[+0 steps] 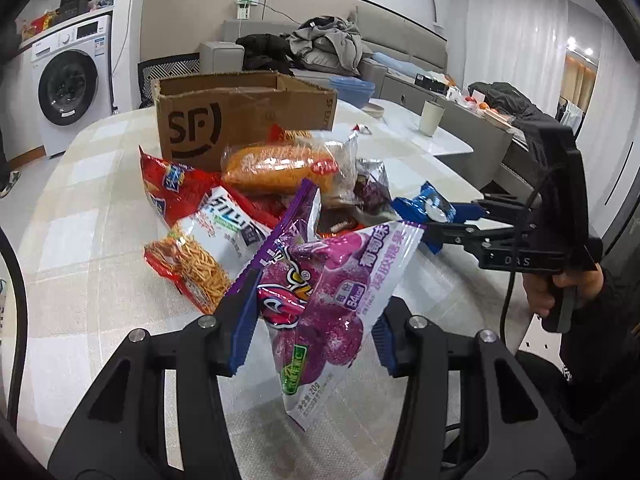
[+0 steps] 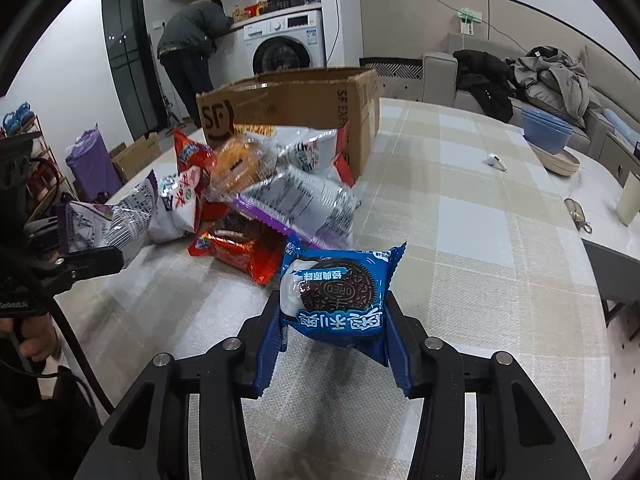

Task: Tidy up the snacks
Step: 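Carry the purple bag and blue cookie pack into the cardboard box and release both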

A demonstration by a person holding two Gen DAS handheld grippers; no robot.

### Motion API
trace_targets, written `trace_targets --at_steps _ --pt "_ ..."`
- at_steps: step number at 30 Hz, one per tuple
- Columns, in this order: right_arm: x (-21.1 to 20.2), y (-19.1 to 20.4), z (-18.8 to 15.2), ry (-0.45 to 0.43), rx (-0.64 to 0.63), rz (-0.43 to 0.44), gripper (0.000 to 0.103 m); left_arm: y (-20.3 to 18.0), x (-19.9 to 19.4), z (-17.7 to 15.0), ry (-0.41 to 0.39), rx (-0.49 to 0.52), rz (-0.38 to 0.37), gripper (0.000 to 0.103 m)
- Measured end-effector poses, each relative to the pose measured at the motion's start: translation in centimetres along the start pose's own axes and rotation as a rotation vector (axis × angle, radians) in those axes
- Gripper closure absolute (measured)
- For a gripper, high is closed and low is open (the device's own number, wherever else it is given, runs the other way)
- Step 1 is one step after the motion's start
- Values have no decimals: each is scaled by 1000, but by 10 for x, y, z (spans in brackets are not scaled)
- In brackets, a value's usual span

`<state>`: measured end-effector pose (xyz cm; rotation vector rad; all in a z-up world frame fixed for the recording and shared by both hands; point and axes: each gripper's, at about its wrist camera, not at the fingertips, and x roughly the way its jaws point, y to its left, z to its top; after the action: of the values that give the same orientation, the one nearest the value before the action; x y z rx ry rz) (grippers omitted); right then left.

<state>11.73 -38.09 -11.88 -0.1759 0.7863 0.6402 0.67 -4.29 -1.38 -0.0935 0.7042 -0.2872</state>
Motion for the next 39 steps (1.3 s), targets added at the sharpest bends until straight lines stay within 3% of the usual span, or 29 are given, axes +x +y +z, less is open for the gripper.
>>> trace_targets --at_steps 22,39 --pt "-48 8 40 -232 31 60 56 16 -40 50 -141 -61 80 56" --pt "-41 8 83 -300 50 86 56 36 -52 94 -187 -64 133 56"
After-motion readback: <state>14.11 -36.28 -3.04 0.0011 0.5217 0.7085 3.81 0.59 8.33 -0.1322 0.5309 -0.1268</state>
